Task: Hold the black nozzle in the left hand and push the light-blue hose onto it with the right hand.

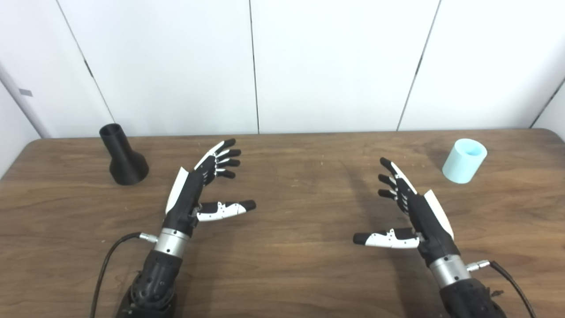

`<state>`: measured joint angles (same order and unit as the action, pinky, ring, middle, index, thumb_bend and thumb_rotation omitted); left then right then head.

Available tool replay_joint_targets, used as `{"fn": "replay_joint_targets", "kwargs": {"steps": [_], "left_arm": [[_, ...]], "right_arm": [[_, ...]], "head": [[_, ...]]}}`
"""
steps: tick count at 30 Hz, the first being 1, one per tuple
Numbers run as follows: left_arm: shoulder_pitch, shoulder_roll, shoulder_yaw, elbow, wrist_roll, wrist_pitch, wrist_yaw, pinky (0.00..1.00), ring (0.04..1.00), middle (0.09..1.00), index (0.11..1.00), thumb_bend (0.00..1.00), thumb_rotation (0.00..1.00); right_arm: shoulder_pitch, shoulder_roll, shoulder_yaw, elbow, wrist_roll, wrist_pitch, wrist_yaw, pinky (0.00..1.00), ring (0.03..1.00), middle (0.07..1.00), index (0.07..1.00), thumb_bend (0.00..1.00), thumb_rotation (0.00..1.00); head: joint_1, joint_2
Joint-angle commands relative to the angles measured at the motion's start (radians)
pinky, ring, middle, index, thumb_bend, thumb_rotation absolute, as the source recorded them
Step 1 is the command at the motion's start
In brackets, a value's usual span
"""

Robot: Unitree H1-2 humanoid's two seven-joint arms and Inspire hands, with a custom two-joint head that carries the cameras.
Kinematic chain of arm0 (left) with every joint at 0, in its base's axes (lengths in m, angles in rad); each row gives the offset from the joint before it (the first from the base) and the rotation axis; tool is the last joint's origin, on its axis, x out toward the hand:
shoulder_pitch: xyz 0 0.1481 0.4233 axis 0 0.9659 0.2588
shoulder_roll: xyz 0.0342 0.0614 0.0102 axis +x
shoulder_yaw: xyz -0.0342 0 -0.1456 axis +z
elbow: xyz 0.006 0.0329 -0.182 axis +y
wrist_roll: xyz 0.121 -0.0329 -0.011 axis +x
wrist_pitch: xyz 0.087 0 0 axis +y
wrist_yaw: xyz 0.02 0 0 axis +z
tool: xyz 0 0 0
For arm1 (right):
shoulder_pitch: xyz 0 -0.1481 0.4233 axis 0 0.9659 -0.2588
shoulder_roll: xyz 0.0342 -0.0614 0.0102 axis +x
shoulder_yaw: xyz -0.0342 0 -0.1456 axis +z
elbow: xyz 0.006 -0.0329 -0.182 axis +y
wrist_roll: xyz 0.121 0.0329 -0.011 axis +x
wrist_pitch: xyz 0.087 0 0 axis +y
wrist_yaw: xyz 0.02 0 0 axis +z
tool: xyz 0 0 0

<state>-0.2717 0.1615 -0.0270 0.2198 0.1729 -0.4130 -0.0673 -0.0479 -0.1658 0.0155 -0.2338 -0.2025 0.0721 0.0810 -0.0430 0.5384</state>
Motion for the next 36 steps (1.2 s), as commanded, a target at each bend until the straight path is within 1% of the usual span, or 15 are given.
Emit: {"fn": "replay_joint_targets", "kwargs": {"steps": [1,12,14,15,16,17,19,20,21,25,27,28,29,32,36], "left_arm": [[0.035,0.008,-0.009,0.029,-0.010,-0.019,-0.004,0.65,0.787,0.829,0.857,0.83,0.16],[0.031,0.015,-0.018,0.036,-0.007,-0.030,-0.001,0.65,0.795,0.836,0.863,0.83,0.12],[0.030,0.012,-0.019,0.043,-0.008,-0.030,0.000,0.65,0.800,0.836,0.864,0.83,0.12],[0.029,0.009,-0.021,0.047,-0.006,-0.031,0.002,0.65,0.800,0.836,0.864,0.83,0.12],[0.029,0.006,-0.022,0.049,-0.004,-0.030,0.004,0.65,0.801,0.836,0.864,0.83,0.12],[0.029,0.000,-0.026,0.050,0.002,-0.029,0.009,0.65,0.801,0.836,0.864,0.83,0.12],[0.029,-0.013,-0.032,0.049,0.012,-0.024,0.016,0.65,0.801,0.835,0.862,0.84,0.11],[0.029,-0.023,-0.038,0.056,0.019,-0.025,0.023,0.65,0.801,0.835,0.862,0.84,0.11],[0.028,-0.031,-0.042,0.065,0.024,-0.028,0.029,0.66,0.806,0.835,0.861,0.84,0.12],[0.023,-0.044,-0.057,0.099,0.043,-0.040,0.049,0.68,0.819,0.843,0.858,0.84,0.13],[0.024,-0.047,-0.061,0.099,0.057,-0.037,0.060,0.68,0.816,0.846,0.853,0.84,0.14],[0.025,-0.047,-0.063,0.098,0.062,-0.036,0.064,0.68,0.812,0.844,0.848,0.84,0.14],[0.026,-0.048,-0.063,0.090,0.065,-0.032,0.070,0.68,0.810,0.844,0.846,0.84,0.15],[0.027,-0.047,-0.051,0.052,0.074,-0.017,0.091,0.67,0.794,0.834,0.831,0.82,0.15],[0.029,-0.036,0.003,-0.044,0.044,0.030,0.116,0.63,0.742,0.788,0.807,0.80,0.15]], "right_arm": [[-0.024,-0.005,-0.005,-0.040,0.003,-0.025,-0.009,0.82,0.928,0.990,0.967,0.87,0.19],[-0.024,-0.006,-0.006,-0.037,0.005,-0.029,-0.009,0.82,0.928,0.990,0.967,0.87,0.19],[-0.024,-0.007,-0.007,-0.034,0.007,-0.032,-0.009,0.82,0.928,0.991,0.967,0.87,0.19],[-0.024,-0.010,-0.009,-0.029,0.010,-0.036,-0.008,0.82,0.928,0.991,0.967,0.87,0.19],[-0.024,-0.012,-0.011,-0.025,0.012,-0.040,-0.008,0.82,0.928,0.991,0.967,0.87,0.19],[-0.022,-0.017,-0.015,-0.019,0.018,-0.047,-0.007,0.82,0.928,0.991,0.968,0.87,0.19],[-0.020,-0.025,-0.023,-0.009,0.029,-0.059,-0.004,0.83,0.933,0.995,0.971,0.86,0.17],[-0.017,-0.031,-0.028,-0.003,0.037,-0.068,-0.003,0.83,0.934,0.996,0.973,0.86,0.17],[-0.014,-0.035,-0.032,0.003,0.044,-0.076,-0.002,0.84,0.939,0.998,0.977,0.84,0.15],[-0.002,-0.043,-0.035,0.010,0.060,-0.090,-0.001,0.86,0.947,1.000,0.982,0.82,0.12],[0.003,-0.043,-0.036,-0.008,0.070,-0.059,0.006,0.89,0.954,1.000,0.984,0.81,0.11],[0.004,-0.043,-0.037,-0.016,0.074,-0.046,0.008,0.91,0.961,1.000,0.986,0.80,0.09],[0.005,-0.042,-0.036,-0.018,0.081,-0.039,0.011,0.91,0.964,1.000,0.987,0.80,0.09],[0.002,-0.040,-0.035,0.012,0.095,-0.078,0.013,0.93,0.973,1.000,0.993,0.77,0.05],[-0.013,-0.046,-0.039,0.061,0.099,-0.146,0.006,0.91,0.971,1.000,0.996,0.78,0.10]], "head": [[-0.001,0.001],[-0.001,0.000],[0.018,-0.006],[0.070,-0.017],[0.070,-0.017],[0.138,-0.037],[0.177,-0.052],[0.233,-0.077],[0.260,-0.093],[0.289,-0.129],[0.321,-0.160],[0.321,-0.160],[0.340,-0.181],[0.362,-0.198],[0.360,-0.194]]}}
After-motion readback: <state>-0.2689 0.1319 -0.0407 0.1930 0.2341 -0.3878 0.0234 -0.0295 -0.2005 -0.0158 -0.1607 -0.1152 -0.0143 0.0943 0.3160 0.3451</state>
